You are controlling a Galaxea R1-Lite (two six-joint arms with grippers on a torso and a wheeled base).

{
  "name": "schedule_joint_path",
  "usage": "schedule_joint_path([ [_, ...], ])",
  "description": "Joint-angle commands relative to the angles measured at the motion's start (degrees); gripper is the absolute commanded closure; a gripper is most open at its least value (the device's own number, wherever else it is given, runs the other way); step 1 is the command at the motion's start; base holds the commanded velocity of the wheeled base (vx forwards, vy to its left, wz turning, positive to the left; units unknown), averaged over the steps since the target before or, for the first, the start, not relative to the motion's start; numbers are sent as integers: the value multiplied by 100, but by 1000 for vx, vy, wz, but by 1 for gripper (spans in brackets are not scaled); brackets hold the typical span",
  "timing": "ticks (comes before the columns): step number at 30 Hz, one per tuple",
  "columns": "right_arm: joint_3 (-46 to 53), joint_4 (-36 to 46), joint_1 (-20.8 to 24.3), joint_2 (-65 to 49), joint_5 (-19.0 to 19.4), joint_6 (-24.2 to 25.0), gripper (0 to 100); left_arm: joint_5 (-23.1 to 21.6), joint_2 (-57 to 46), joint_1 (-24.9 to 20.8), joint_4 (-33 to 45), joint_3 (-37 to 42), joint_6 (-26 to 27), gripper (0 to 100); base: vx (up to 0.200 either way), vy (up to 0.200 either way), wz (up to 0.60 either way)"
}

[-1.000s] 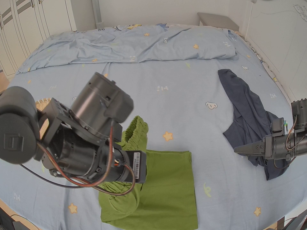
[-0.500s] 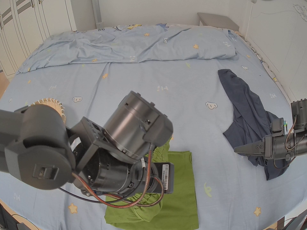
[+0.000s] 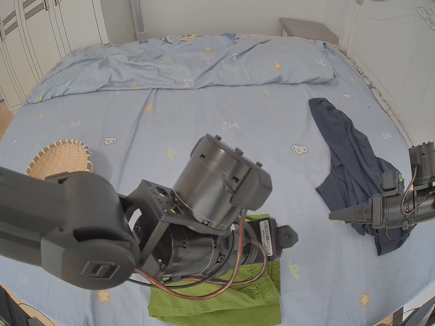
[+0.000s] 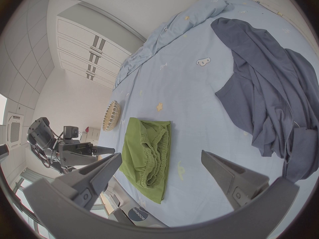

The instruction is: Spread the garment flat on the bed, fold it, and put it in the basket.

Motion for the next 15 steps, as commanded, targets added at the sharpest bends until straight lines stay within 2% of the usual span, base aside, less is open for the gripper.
schedule_joint_path([
  [1, -7, -10, 0, 28, 2, -1, 0, -330, -86, 182, -1299, 793, -473, 0, 0, 0, 0],
  [4, -7, -10, -9, 28, 2, -1, 0, -664, -481, 762, -1835, 1329, -464, 0, 0, 0, 0],
  [10, 1, -1, 97, -78, 29, -1, 0, -2413, -1264, 2493, -2011, 2718, -253, 0, 0, 0, 0],
  [13, 1, 34, 202, -394, 29, 43, 0, -3301, -1290, 3451, -2389, 3518, 186, 0, 0, 0, 0],
  [15, 1, 51, 220, -517, 29, 60, 0, -3731, -1272, 3838, -2670, 3975, 441, 0, 0, 0, 0],
])
